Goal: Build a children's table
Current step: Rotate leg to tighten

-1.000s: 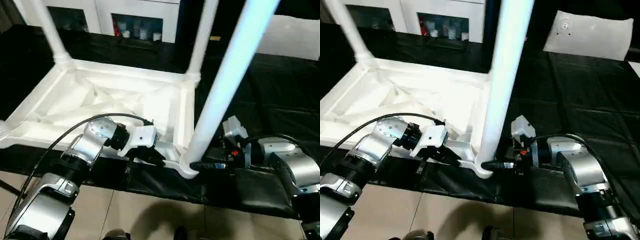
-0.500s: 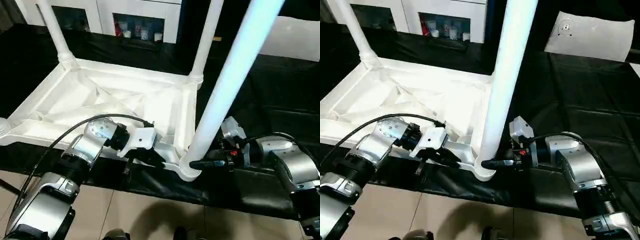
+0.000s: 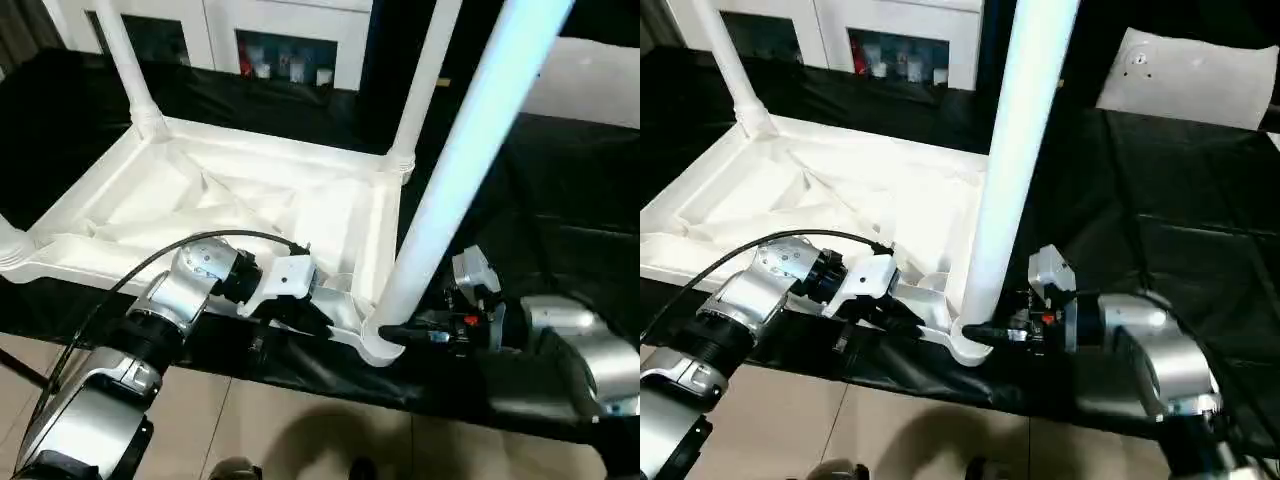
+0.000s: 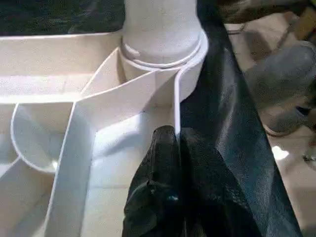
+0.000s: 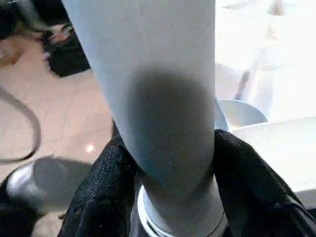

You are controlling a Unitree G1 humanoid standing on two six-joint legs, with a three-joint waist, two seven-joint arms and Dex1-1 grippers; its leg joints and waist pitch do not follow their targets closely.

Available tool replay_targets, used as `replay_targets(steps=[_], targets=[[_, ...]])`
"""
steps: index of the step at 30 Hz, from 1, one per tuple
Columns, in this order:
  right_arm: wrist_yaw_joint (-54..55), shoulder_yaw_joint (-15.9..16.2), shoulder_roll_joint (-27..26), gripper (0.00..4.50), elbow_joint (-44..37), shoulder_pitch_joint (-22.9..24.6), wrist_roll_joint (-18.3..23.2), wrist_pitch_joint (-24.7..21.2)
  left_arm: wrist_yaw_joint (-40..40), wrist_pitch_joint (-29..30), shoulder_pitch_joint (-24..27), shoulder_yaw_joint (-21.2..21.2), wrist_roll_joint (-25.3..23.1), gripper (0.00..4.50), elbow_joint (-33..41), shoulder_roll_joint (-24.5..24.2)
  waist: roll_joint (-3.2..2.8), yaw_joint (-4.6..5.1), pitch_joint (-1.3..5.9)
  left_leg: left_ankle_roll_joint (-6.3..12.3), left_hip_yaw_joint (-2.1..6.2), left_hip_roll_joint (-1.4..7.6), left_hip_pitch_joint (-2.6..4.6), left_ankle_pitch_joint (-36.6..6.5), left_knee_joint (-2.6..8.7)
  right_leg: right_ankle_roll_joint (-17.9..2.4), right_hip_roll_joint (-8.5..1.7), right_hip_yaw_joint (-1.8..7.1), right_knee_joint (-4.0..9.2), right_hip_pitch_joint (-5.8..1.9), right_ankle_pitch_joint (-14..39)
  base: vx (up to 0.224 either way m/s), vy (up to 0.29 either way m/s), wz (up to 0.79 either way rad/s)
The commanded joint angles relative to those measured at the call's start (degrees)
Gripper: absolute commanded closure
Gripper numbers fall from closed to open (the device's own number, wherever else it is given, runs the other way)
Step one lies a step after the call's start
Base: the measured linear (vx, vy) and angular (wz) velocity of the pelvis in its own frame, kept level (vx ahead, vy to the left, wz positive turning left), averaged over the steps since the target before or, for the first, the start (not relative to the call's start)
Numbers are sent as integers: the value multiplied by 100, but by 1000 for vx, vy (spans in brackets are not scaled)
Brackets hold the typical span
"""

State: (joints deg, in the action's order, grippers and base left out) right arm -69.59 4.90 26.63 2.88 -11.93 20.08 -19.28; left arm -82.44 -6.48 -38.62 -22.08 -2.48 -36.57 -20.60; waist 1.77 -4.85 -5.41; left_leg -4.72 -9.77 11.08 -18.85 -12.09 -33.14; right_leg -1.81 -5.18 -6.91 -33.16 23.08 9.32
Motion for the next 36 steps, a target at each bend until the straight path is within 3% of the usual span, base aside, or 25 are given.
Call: replay_targets(steps=[1,3,4,6,7,9,10,11,12,13,14,15,16,17,18,19,20,21,22,23,27,33,35,36], targets=[[585,284,-404,255,-158,139,-131,-56,785,367,116,-110,-280,450,-112,341,64,60,299,387,30,201,-25,-1011,397,-652,-406,352,543,-283,2882,0,0,0],[934,256,-574,255,-151,198,-252,-13,950,541,129,-68,-267,450,-73,442,51,76,275,299,39,187,7,-1184,399,-464,-411,323,620,-252,3374,-27,1,0],[1514,199,-850,255,-111,220,-422,-55,1230,717,122,-31,-299,450,-42,595,77,148,241,184,79,139,33,-1517,386,-116,-406,237,743,-233,4122,-53,3,-1],[1819,165,-1013,258,-97,217,-488,-88,1406,858,105,-3,-315,450,-32,691,40,243,221,101,117,112,96,-1828,354,159,-416,122,879,-207,4522,-61,20,-4],[2177,141,-1219,259,-69,188,-570,-138,1696,1018,51,53,-334,450,-76,836,15,340,212,88,158,144,100,-2091,375,239,-390,10,937,-242,4460,-56,28,-5],[2565,123,-1429,259,-8,134,-675,-183,2004,1189,-15,114,-351,450,-140,988,-63,444,206,95,218,219,146,-2514,408,255,-377,-136,1006,-293,4206,-54,63,-8],[3073,102,-1703,259,63,60,-810,-264,2420,1400,-97,204,-407,450,-203,1189,-217,570,183,44,418,499,-43,-3521,685,164,-340,-209,670,-606,3204,-55,75,-11],[3458,47,-1940,259,165,-38,-879,-324,2713,1566,-158,302,-402,450,-245,1360,-248,545,99,-4,489,718,-266,-4234,1014,-17,-284,-89,25,-765,2415,-95,74,-9],[3843,-8,-2175,259,297,-154,-956,-365,3049,1700,-228,403,-406,450,-295,1531,-249,361,78,-70,258,684,-308,-4867,1241,-239,-136,104,-489,-632,1024,-81,17,17],[4179,-59,-2386,259,432,-272,-1021,-382,3328,1810,-294,483,-409,450,-345,1669,-147,383,129,-55,180,595,-75,-4709,1215,-220,-127,267,-479,-499,1237,-81,17,17],[4498,-114,-2585,259,558,-386,-1088,-398,3571,1925,-352,551,-430,450,-374,1788,200,345,148,-191,79,24,408,-3127,364,128,-416,504,536,100,4335,29,-66,22],[4555,-126,-2620,259,582,-408,-1098,-402,3611,1947,-361,561,-436,450,-376,1808,152,402,120,-85,136,-96,510,-2154,-137,11,-748,462,887,209,5716,86,-42,-25],[4884,-194,-2814,259,724,-541,-1135,-463,3924,2030,-419,655,-470,450,-404,1908,131,278,223,69,295,25,-279,-519,278,26,-736,522,590,-431,5084,86,-42,-25],[5105,-268,-2933,259,841,-642,-1141,-482,4072,2059,-457,708,-468,450,-433,1957,77,279,281,4,297,72,-283,-493,410,-93,-564,457,518,-427,4327,68,27,-44],[5435,-408,-3097,259,1012,-801,-1135,-513,4263,2091,-498,769,-480,450,-464,2002,61,336,326,2,283,120,-257,-539,454,-360,-381,460,343,-366,2730,0,0,0],[5493,-436,-3125,259,1039,-828,-1133,-518,4293,2099,-503,776,-483,450,-466,2008,0,328,348,98,221,148,-111,-773,446,-701,-362,520,325,-287,1957,0,0,0],[5557,-485,-3161,259,1103,-895,-1114,-469,4285,2071,-501,755,-510,450,-453,1988,-28,339,350,173,203,167,-94,-840,436,-858,-365,538,318,-273,1746,0,0,0],[5606,-517,-3194,259,1141,-936,-1115,-435,4279,2062,-496,745,-540,450,-438,1979,-10,366,329,279,172,162,-141,-978,450,-1018,-349,525,347,-300,1718,0,0,0],[5581,-515,-3184,204,1136,-954,-1139,-399,4212,2047,-450,734,-558,450,-364,1927,19,345,325,309,162,139,-171,-1044,453,-952,-360,511,383,-332,1945,0,0,0],[5546,-516,-3154,190,1097,-933,-1178,-362,4120,2052,-385,707,-577,450,-271,1851,24,332,343,331,155,141,-163,-1009,445,-925,-370,517,384,-330,1939,0,0,0],[5586,-611,-3149,153,1064,-896,-1226,-324,4029,1998,-293,682,-638,450,-167,1750,32,328,347,427,152,161,-194,-766,457,-943,-369,520,352,-348,1629,0,0,0],[5087,-559,-2648,109,789,-647,-1223,44,3447,1622,-72,449,-709,450,5,1237,67,345,340,437,131,159,-215,-842,463,-839,-367,534,383,-348,1860,0,0,0],[4691,-495,-2387,89,607,-512,-1179,179,3135,1391,1,264,-810,450,49,986,53,338,393,543,136,161,-242,-494,422,-847,-365,540,321,-385,1342,0,0,0],[4330,-479,-2159,79,478,-413,-1109,241,2921,1298,41,251,-760,450,74,870,37,362,400,619,121,175,-241,-264,398,-1006,-344,541,255,-363,808,0,0,0]])
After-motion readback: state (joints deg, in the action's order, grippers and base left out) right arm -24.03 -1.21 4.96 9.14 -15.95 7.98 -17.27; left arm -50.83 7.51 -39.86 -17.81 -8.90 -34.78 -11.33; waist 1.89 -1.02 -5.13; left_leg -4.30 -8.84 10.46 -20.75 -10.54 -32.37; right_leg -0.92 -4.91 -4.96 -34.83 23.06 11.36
